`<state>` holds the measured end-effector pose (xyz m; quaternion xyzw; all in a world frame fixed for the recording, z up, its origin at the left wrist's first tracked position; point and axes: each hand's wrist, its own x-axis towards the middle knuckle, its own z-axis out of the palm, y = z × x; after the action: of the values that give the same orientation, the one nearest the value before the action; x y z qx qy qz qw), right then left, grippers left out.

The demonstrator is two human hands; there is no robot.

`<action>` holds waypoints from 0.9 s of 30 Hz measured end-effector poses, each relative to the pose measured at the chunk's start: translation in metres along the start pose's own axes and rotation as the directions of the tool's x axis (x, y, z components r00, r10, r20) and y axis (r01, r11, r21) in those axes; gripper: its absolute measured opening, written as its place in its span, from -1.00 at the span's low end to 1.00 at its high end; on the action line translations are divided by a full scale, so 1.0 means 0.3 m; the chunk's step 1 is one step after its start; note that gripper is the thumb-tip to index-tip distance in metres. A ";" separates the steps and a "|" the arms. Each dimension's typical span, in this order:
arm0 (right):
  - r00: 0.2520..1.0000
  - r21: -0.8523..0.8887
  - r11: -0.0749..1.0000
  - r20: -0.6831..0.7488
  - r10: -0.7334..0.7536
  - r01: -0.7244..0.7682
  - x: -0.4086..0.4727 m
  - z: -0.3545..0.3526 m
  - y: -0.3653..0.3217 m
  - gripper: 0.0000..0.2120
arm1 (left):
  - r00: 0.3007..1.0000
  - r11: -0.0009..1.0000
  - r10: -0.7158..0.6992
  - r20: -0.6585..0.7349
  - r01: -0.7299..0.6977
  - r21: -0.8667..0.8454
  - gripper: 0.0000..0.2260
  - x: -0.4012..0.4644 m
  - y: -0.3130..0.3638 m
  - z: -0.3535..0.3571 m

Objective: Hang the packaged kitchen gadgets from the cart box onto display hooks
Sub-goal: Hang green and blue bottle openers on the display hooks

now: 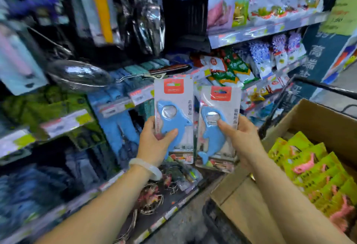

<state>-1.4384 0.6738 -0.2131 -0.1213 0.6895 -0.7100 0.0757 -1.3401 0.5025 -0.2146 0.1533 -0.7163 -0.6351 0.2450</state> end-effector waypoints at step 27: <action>0.402 0.203 0.970 0.884 -0.240 0.132 -1.333 1.679 -0.405 -0.80 | 0.487 0.978 0.176 -0.855 0.016 0.210 -0.61 -1.375 0.397 -1.668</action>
<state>-0.9083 0.3042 -0.1092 -0.5542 0.4866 -0.5717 0.3595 -0.7126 0.3212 -0.1251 0.4415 -0.5580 -0.3875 0.5861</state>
